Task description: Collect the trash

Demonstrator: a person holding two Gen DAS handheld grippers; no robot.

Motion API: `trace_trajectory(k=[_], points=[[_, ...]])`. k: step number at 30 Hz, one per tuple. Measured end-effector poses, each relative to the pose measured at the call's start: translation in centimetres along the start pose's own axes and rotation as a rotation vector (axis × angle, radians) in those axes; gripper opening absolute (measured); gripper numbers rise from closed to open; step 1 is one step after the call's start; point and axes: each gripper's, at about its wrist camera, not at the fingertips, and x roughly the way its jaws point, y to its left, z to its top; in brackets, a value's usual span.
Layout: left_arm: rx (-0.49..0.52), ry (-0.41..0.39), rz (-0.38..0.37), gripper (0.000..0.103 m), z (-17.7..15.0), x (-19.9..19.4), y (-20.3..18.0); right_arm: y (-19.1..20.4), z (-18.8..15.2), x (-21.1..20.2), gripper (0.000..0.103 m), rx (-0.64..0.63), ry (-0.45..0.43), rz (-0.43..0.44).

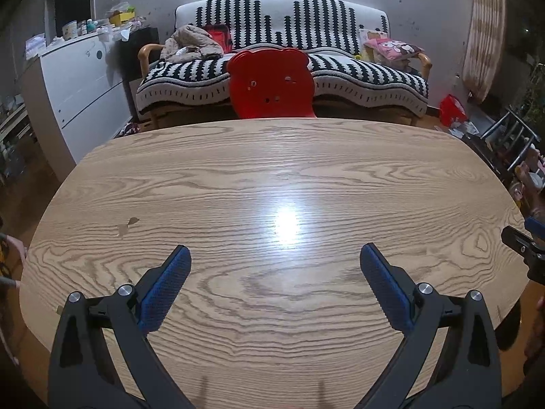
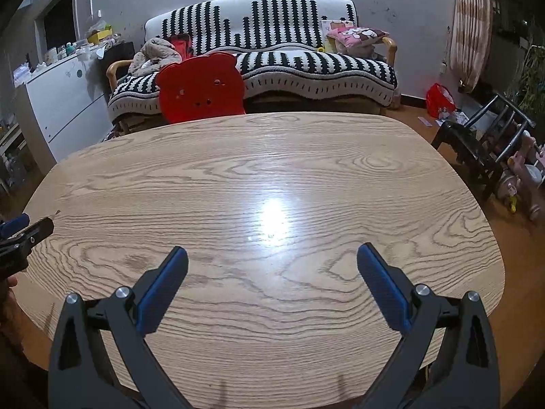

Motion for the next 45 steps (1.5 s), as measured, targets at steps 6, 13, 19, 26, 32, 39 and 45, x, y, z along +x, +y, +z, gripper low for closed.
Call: trace_trajectory(k=[6,13,19,26,32,39,45], points=[[-0.004,0.000,0.002,0.096,0.04,0.07,0.13,-0.38,0.07,-0.05,0.096,0.002,0.000,-0.003],[-0.003,-0.002,0.006,0.096,-0.04,0.11,0.15,-0.36,0.07,-0.03,0.096,0.003,0.000,-0.006],[-0.007,0.001,0.007,0.096,-0.04,0.26,0.35,-0.37,0.02,-0.02,0.096,0.006,0.000,-0.004],[-0.003,0.004,0.006,0.096,-0.28,0.28,0.29,-0.43,0.02,0.01,0.096,0.005,0.001,-0.003],[-0.003,0.005,0.005,0.096,-0.29,0.25,0.19,-0.36,-0.06,-0.01,0.096,0.000,0.002,-0.006],[-0.002,0.005,0.004,0.096,-0.24,0.29,0.22,-0.42,-0.08,-0.07,0.096,0.001,0.000,-0.008],[0.000,0.006,0.004,0.096,-0.24,0.25,0.12,-0.19,-0.22,-0.05,0.096,-0.002,0.001,-0.009]])
